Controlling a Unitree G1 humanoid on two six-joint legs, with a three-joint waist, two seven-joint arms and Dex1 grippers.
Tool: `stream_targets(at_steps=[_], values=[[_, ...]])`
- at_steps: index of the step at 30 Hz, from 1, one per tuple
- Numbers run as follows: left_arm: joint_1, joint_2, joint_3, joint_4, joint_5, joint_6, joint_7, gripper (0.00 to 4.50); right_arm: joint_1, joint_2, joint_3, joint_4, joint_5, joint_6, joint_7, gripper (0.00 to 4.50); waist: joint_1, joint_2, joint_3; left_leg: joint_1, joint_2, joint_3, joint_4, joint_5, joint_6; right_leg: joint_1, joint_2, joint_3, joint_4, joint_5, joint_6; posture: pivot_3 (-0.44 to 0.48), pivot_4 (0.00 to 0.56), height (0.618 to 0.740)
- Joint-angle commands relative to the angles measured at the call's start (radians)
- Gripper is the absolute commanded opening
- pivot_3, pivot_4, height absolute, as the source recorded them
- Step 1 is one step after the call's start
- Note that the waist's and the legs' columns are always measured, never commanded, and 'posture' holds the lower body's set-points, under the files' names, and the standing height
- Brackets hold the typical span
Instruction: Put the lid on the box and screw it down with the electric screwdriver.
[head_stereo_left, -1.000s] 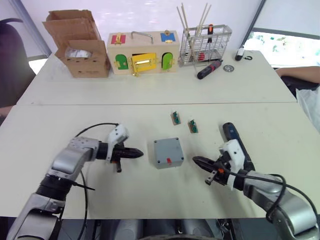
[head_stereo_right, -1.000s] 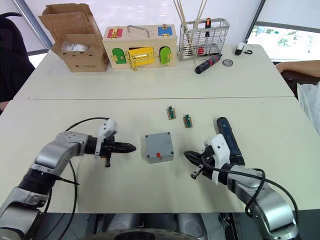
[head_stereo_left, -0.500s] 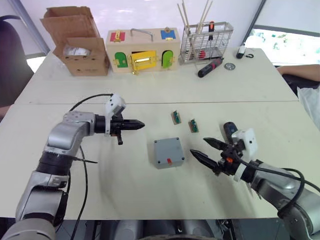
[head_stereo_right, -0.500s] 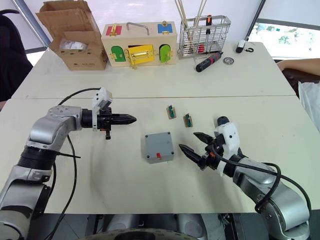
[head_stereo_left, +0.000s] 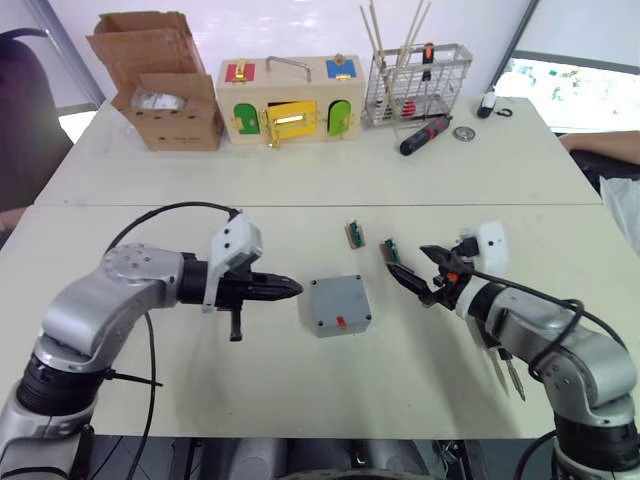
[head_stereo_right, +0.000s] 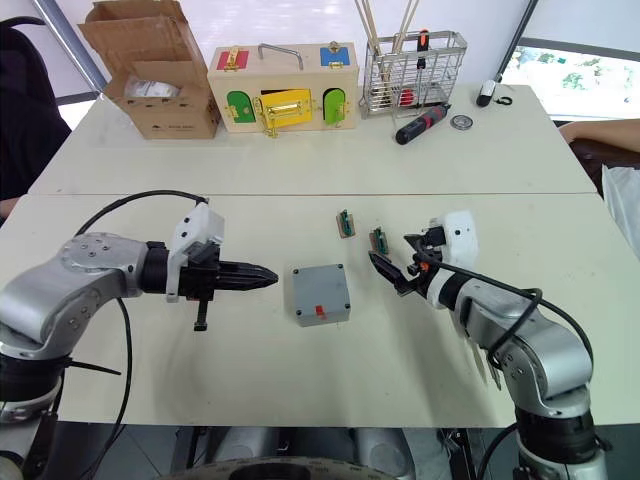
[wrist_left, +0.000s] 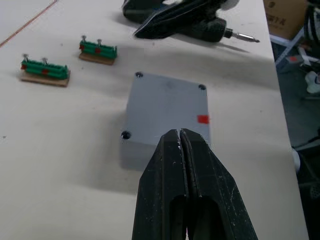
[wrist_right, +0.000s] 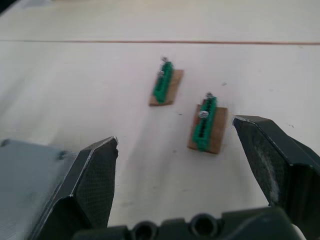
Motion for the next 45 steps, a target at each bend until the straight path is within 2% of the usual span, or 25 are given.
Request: stream_targets(at_steps=[1, 4, 5, 7, 9, 23, 27, 28, 31, 45], values=[[0.009, -0.031, 0.009, -0.063, -0.012, -0.009, 0.077, 0.0, -0.03, -0.001, 0.033, 0.057, -0.073, -0.086, 0.012, 4.23, -0.003, 0.0, 0.0, 0.0, 0.0, 0.0, 0.0, 0.0, 0.0, 0.0, 0.0, 0.0, 0.0, 0.0, 0.0, 0.0, 0.15, 0.74], [0.027, -0.046, -0.003, -0.081, 0.006, -0.022, 0.12, 0.0, -0.047, 0.004, 0.07, 0.112, -0.127, -0.158, 0.032, 4.23, -0.005, 0.0, 0.0, 0.0, 0.0, 0.0, 0.0, 0.0, 0.0, -0.001, 0.001, 0.0, 0.001, 0.0, 0.0, 0.0, 0.15, 0.74], [0.033, -0.043, -0.009, -0.08, 0.012, -0.029, 0.123, 0.0, -0.05, 0.008, 0.079, 0.131, -0.144, -0.186, 0.039, 3.56, -0.006, 0.0, 0.0, 0.0, 0.0, 0.0, 0.0, 0.0, 0.0, -0.001, 0.001, 0.0, 0.001, 0.0, 0.0, 0.0, 0.15, 0.74], [0.041, -0.035, -0.016, -0.079, 0.011, -0.034, 0.126, 0.0, -0.057, 0.019, 0.092, 0.17, -0.174, -0.235, 0.048, 3.33, -0.006, 0.0, 0.0, 0.0, 0.001, 0.0, 0.0, 0.0, 0.0, -0.001, 0.001, 0.0, 0.002, 0.0, 0.0, 0.0, 0.15, 0.74], [0.043, -0.032, -0.016, -0.077, 0.002, -0.032, 0.13, 0.0, -0.065, 0.034, 0.091, 0.194, -0.185, -0.263, 0.053, 2.82, -0.005, 0.0, 0.0, 0.0, 0.001, 0.0, 0.0, 0.0, 0.0, -0.001, 0.001, 0.0, 0.002, 0.0, 0.0, 0.0, 0.15, 0.74], [0.044, -0.024, -0.039, -0.039, 0.01, -0.057, 0.127, 0.0, -0.068, 0.11, 0.097, 0.193, -0.207, -0.27, 0.053, 2.82, -0.004, 0.0, 0.0, 0.0, 0.001, 0.001, 0.0, 0.0, 0.0, -0.001, 0.001, 0.001, 0.002, 0.0, 0.0, 0.0, 0.15, 0.74], [0.048, -0.018, -0.049, -0.036, 0.018, -0.068, 0.128, 0.0, -0.068, 0.121, 0.099, 0.202, -0.22, -0.274, 0.057, 1.94, -0.004, 0.0, 0.0, 0.0, 0.001, 0.001, 0.0, 0.0, 0.0, -0.001, 0.001, 0.001, 0.002, 0.0, 0.0, 0.0, 0.15, 0.74], [0.048, -0.019, -0.05, -0.035, 0.019, -0.07, 0.13, 0.0, -0.067, 0.122, 0.103, 0.207, -0.227, -0.277, 0.058, 1.58, -0.004, 0.0, 0.0, 0.0, 0.001, 0.001, 0.0, 0.0, 0.0, -0.001, 0.001, 0.001, 0.002, 0.0, 0.0, 0.0, 0.15, 0.74], [0.045, -0.021, -0.053, -0.03, 0.022, -0.074, 0.134, 0.0, -0.067, 0.128, 0.108, 0.218, -0.239, -0.282, 0.06, 0.13, -0.004, 0.0, 0.0, 0.0, 0.001, 0.001, 0.0, 0.0, 0.0, -0.001, 0.001, 0.001, 0.002, 0.0, 0.0, 0.0, 0.15, 0.74], [0.036, -0.033, -0.067, -0.004, 0.038, -0.095, 0.143, 0.0, -0.076, 0.158, 0.084, 0.178, -0.232, -0.251, 0.043, 0.05, -0.004, 0.0, 0.0, 0.0, 0.001, 0.001, 0.0, 0.0, 0.0, -0.002, 0.001, 0.001, 0.002, 0.0, 0.0, 0.0, 0.15, 0.74]])
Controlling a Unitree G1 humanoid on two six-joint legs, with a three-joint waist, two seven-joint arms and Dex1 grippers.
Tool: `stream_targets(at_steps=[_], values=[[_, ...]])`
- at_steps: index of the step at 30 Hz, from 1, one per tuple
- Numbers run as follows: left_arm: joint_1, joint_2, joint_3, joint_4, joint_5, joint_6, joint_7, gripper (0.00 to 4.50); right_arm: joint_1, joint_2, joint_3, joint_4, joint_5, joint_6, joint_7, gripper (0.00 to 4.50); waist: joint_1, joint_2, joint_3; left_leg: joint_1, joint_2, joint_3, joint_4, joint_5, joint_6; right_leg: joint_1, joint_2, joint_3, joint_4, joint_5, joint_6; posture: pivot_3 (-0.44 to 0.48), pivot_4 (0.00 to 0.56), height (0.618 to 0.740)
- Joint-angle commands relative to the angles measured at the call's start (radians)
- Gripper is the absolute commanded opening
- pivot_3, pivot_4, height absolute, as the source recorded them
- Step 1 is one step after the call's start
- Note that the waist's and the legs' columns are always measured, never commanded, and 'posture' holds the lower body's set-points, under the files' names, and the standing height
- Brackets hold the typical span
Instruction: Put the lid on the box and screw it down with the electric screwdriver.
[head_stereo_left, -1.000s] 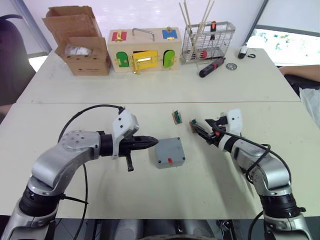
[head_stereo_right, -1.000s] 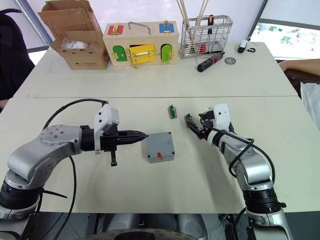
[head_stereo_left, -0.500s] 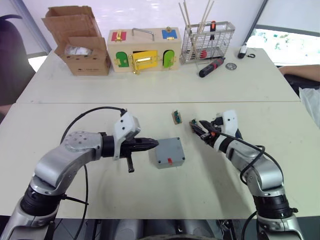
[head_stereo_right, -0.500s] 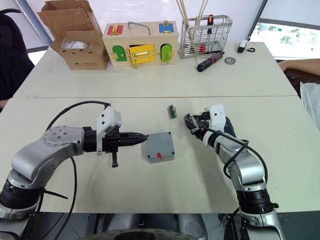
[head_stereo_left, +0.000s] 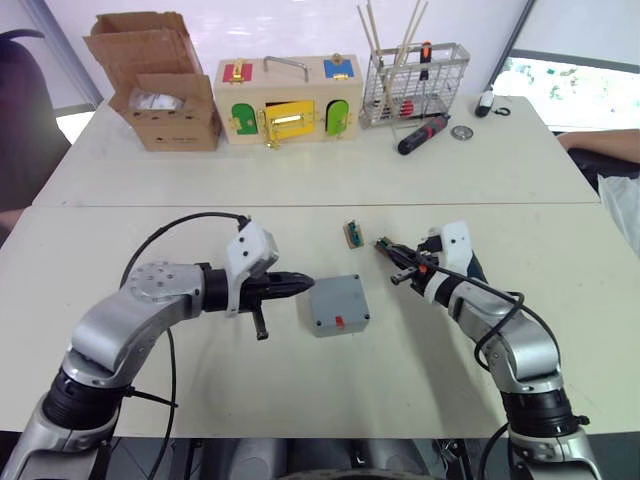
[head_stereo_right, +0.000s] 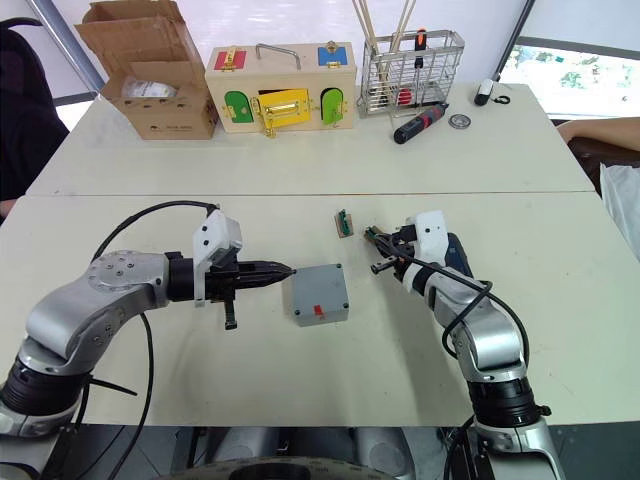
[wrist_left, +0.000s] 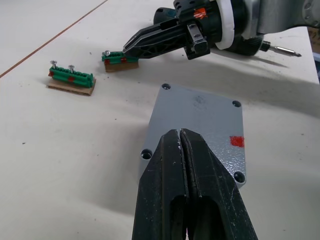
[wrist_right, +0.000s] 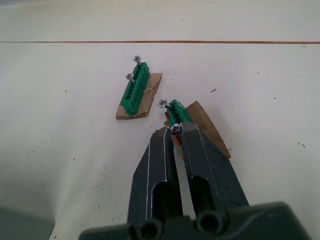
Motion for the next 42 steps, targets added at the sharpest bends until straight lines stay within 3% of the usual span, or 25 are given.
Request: stream_targets(at_steps=[1, 15, 21, 25, 30, 42], values=[[-0.016, -0.006, -0.007, -0.012, 0.006, -0.024, 0.002, 0.0, -0.023, 0.019, -0.041, -0.06, 0.03, 0.026, -0.011, 0.05, 0.0, 0.0, 0.0, 0.0, 0.0, 0.0, 0.0, 0.0, 0.0, 0.0, 0.0, 0.0, 0.0, 0.0, 0.0, 0.0, 0.15, 0.74], [-0.016, -0.021, -0.019, 0.0, 0.017, -0.027, 0.003, 0.0, -0.068, 0.026, -0.109, -0.113, 0.105, 0.137, -0.024, 0.05, 0.0, 0.0, 0.0, 0.0, 0.0, 0.0, 0.0, 0.0, 0.0, -0.001, 0.0, 0.0, 0.001, 0.0, 0.0, 0.0, 0.15, 0.74], [-0.027, 0.016, 0.035, -0.005, -0.044, 0.009, -0.036, 0.0, -0.053, -0.021, -0.189, -0.3, 0.27, 0.231, 0.051, 0.05, 0.0, 0.0, 0.0, 0.0, 0.0, 0.0, 0.0, 0.0, 0.0, -0.001, 0.0, 0.0, 0.001, 0.0, 0.0, 0.0, 0.15, 0.74], [-0.032, 0.096, 0.051, -0.003, -0.082, 0.018, -0.12, 0.0, 0.003, -0.11, -0.162, -0.416, 0.375, 0.272, 0.159, 0.05, -0.001, 0.0, 0.0, 0.0, 0.0, 0.0, 0.0, 0.0, 0.0, -0.001, 0.0, 0.0, 0.001, 0.0, 0.0, 0.0, 0.15, 0.74], [-0.021, 0.178, 0.04, 0.014, -0.074, -0.002, -0.199, 0.0, 0.035, -0.152, -0.08, -0.403, 0.344, 0.228, 0.197, 0.05, 0.0, 0.0, 0.0, 0.0, 0.0, 0.0, 0.0, 0.0, 0.0, 0.0, 0.0, 0.0, 0.001, 0.0, 0.0, 0.0, 0.15, 0.74], [0.006, 0.177, 0.045, 0.001, -0.074, -0.007, -0.175, 0.0, 0.064, -0.156, -0.009, -0.363, 0.317, 0.181, 0.205, 0.05, 0.0, 0.0, 0.0, 0.0, 0.0, 0.0, 0.0, 0.0, 0.0, 0.0, 0.0, 0.0, 0.001, 0.0, 0.0, 0.0, 0.15, 0.74]])
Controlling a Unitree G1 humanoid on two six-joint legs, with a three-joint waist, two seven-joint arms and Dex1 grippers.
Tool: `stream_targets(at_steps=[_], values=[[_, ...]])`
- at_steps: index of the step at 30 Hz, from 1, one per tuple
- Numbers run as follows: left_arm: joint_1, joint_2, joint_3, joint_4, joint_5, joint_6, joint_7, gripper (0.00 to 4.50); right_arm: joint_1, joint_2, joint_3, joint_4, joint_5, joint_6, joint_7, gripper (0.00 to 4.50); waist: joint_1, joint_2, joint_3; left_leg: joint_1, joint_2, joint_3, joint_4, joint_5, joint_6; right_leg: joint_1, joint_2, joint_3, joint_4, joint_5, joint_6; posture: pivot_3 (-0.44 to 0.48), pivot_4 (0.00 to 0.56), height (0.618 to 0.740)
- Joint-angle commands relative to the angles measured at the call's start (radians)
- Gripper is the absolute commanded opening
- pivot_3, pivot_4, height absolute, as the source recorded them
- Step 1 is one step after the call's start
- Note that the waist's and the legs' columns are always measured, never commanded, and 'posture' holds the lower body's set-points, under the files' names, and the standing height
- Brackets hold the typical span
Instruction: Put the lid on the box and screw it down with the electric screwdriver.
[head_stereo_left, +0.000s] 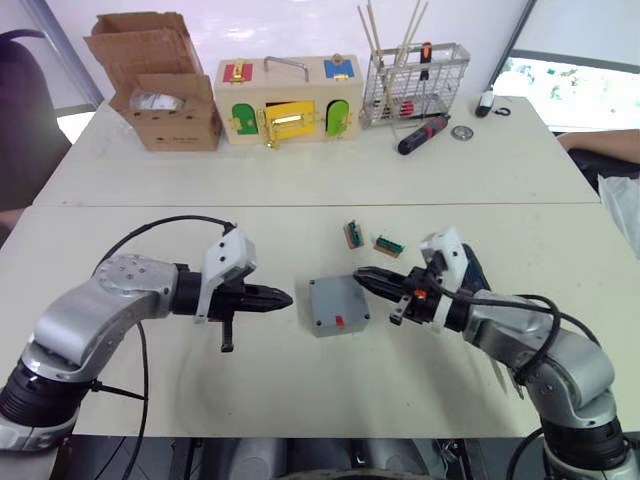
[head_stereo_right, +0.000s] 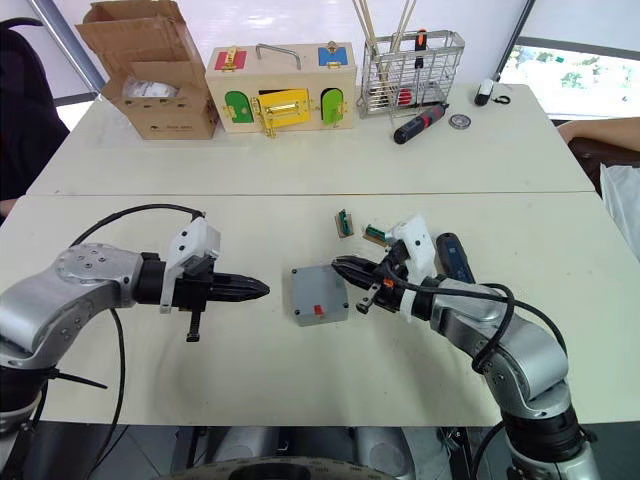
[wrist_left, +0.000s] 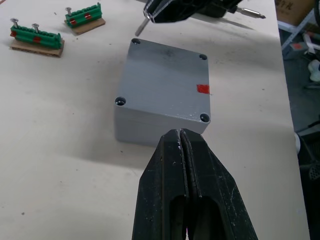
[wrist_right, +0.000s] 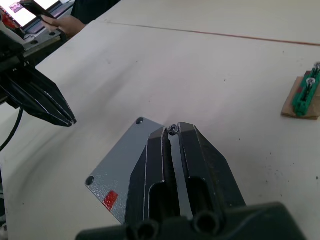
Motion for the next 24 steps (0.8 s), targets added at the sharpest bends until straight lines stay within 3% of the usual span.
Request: stream_targets(at_steps=[1, 24], values=[[0.003, -0.001, 0.022, -0.027, -0.009, -0.01, 0.006, 0.0, 0.004, -0.013, 0.002, -0.003, -0.01, -0.032, 0.01, 0.05, 0.0, 0.0, 0.0, 0.0, 0.0, 0.0, 0.0, 0.0, 0.0, 0.0, 0.0, 0.0, 0.0, 0.0, 0.0, 0.0, 0.15, 0.74], [0.003, -0.021, 0.011, -0.029, 0.0, -0.013, 0.034, 0.0, -0.001, -0.016, 0.025, 0.036, -0.037, -0.046, 0.014, 0.05, 0.0, 0.0, 0.0, 0.0, 0.0, 0.0, 0.0, 0.0, 0.0, 0.0, 0.0, 0.0, 0.0, 0.0, 0.0, 0.0, 0.15, 0.74]])
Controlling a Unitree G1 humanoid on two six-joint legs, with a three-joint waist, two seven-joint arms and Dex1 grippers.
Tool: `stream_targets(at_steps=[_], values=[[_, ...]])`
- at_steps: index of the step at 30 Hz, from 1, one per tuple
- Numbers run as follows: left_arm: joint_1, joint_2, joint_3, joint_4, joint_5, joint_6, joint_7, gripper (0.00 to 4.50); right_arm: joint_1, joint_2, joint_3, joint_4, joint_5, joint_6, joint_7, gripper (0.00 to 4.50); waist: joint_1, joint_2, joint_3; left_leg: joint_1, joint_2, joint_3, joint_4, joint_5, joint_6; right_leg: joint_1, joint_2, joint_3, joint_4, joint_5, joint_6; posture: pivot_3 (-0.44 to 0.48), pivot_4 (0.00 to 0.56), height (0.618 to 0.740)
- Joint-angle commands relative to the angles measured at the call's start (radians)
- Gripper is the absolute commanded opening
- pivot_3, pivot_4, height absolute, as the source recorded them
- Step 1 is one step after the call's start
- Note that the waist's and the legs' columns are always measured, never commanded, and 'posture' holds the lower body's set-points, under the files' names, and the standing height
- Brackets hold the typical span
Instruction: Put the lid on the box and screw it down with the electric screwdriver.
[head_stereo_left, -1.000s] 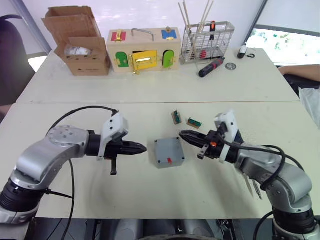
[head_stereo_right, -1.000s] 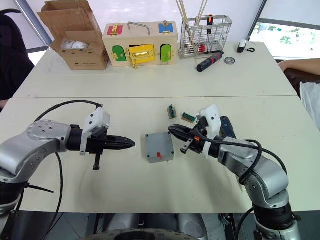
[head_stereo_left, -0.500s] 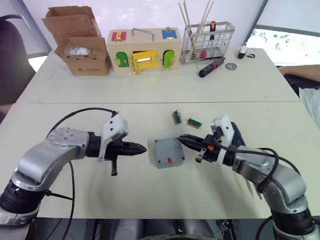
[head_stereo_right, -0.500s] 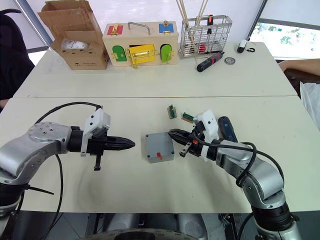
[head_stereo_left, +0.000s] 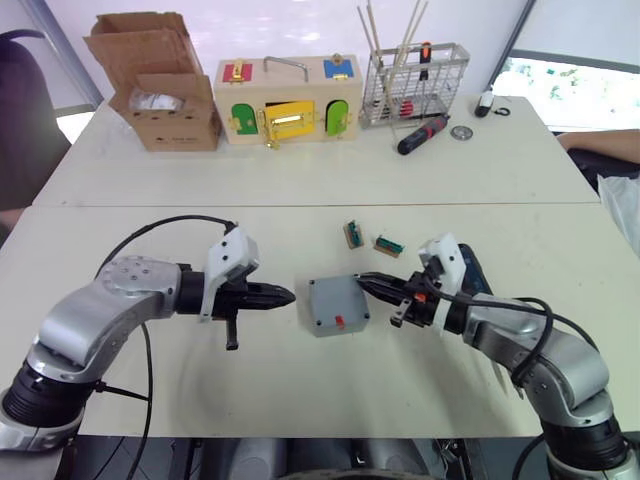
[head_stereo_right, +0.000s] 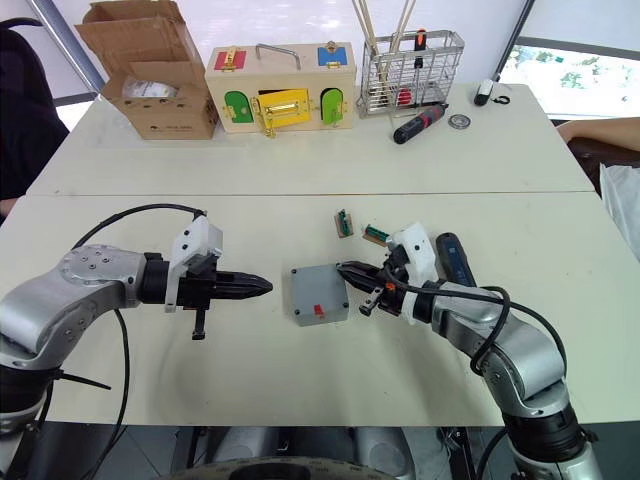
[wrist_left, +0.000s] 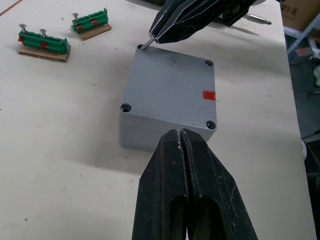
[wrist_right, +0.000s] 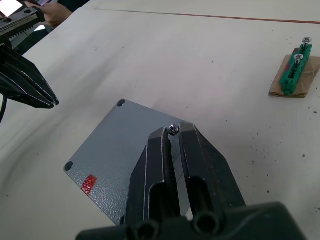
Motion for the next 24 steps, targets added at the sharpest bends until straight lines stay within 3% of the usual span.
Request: stream_targets(at_steps=[1, 24], values=[[0.003, -0.002, 0.013, -0.028, 0.0, -0.012, 0.009, 0.0, -0.015, 0.002, 0.003, -0.002, -0.006, -0.025, 0.003, 0.05, 0.0, 0.0, 0.0, 0.0, 0.0, 0.0, 0.0, 0.0, 0.0, 0.0, 0.0, 0.0, 0.0, 0.0, 0.0, 0.0, 0.15, 0.74], [0.013, -0.022, 0.003, -0.036, 0.003, -0.012, 0.034, 0.0, -0.054, -0.011, -0.018, -0.018, 0.044, 0.015, 0.0, 0.05, 0.001, 0.0, 0.0, 0.0, 0.0, 0.0, 0.0, 0.0, 0.0, 0.0, 0.0, 0.0, 0.0, 0.0, 0.0, 0.0, 0.15, 0.74]])
